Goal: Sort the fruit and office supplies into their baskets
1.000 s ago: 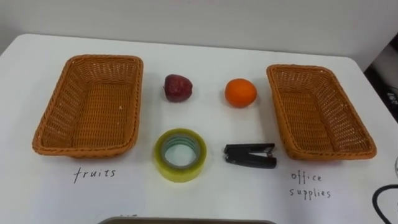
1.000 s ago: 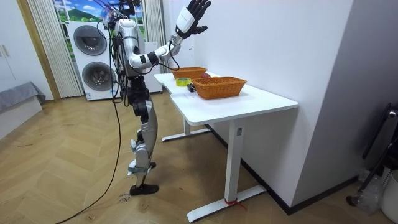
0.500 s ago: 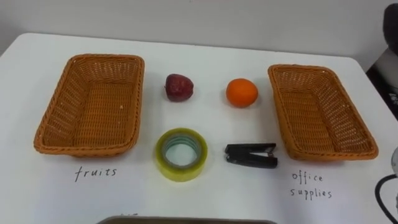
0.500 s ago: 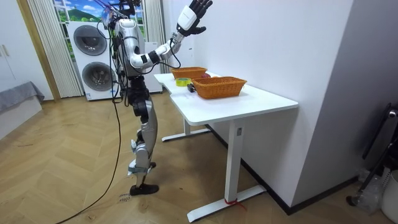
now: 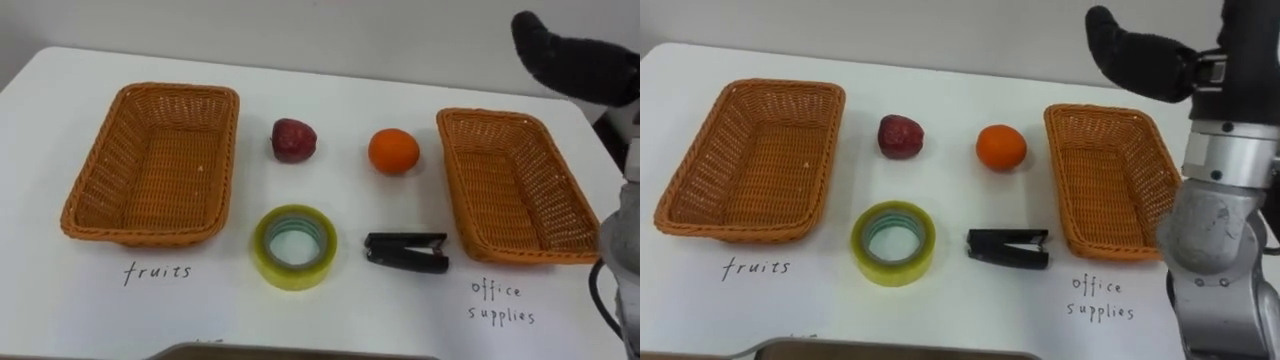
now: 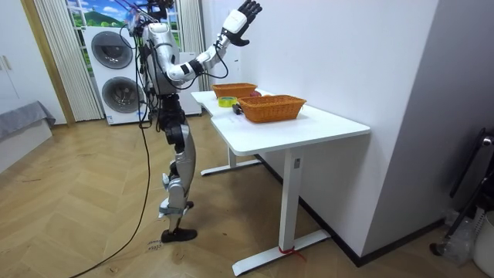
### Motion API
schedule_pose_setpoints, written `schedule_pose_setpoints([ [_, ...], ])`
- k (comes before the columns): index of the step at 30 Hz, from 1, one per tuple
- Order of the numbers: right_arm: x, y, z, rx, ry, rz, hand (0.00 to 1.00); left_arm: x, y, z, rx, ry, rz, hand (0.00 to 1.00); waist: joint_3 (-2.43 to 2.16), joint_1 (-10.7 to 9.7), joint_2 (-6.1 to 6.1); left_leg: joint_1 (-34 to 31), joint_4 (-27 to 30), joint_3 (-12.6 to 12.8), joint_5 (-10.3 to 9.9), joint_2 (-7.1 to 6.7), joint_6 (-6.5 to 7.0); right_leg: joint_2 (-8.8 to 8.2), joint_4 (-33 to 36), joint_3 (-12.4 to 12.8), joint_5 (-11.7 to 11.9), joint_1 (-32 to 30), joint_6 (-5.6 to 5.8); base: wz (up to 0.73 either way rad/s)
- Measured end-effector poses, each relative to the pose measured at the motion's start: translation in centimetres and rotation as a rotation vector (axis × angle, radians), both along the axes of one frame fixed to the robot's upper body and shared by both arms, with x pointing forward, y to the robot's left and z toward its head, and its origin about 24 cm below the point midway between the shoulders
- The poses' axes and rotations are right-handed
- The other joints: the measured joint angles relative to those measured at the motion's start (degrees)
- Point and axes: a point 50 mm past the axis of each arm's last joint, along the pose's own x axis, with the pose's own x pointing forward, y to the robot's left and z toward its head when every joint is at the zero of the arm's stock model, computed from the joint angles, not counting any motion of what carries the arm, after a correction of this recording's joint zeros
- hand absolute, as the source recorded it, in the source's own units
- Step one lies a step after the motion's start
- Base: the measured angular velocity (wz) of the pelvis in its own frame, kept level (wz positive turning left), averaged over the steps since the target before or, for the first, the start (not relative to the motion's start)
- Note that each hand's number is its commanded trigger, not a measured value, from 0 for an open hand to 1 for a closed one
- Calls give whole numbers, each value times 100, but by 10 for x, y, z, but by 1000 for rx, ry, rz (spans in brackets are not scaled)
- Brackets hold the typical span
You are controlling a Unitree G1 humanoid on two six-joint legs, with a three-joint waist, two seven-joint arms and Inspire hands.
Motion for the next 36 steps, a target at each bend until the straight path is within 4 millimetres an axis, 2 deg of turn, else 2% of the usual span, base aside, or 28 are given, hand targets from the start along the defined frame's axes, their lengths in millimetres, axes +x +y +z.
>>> schedule_pose_setpoints([
  [4, 2, 3, -1, -22, 57, 29, 0, 2, 1, 0, -3, -2, -14, 0, 12, 68, -11, 33, 0, 1, 1, 1, 0, 0, -6, 0, 0, 18, 0, 0],
  [9, 9, 18, -14, -84, 212, 125, 0, 3, 5, 1, -8, 3, -32, 0, 28, 69, -45, 27, 9, 7, 2, 5, -1, -1, -8, 9, 3, 12, -5, 0],
  [15, 14, 28, -26, -149, 359, 211, 0, 10, 6, 2, -17, -1, -63, 0, 24, 78, -60, 6, 2, 1, 2, 8, -1, -2, -5, -10, 11, 15, -8, 0],
  [24, 21, 29, -48, -224, 568, 263, 0, 17, 9, 3, -7, 5, -119, 0, 16, 79, -144, -9, 3, -16, 3, 10, -2, -2, -8, -49, 13, 12, -7, 0],
  [26, 22, 29, -50, -230, 590, 270, 0, 17, 9, 4, -6, 5, -120, 0, 14, 78, -152, -10, 5, -23, 3, 9, -2, -2, -9, -51, 13, 11, -7, 0],
  [27, 22, 29, -50, -227, 602, 280, 0, 18, 10, 4, -4, 4, -121, 0, -2, 93, -175, -3, 8, -47, 3, 7, -2, -3, -9, -62, 14, 7, -6, 4],
  [36, 22, 23, -54, -316, 760, 360, 0, 18, 11, 5, 10, 7, -158, 0, 1, 202, -190, 17, 14, -64, 8, 5, -3, -2, -11, -57, 14, 30, -7, 0],
])
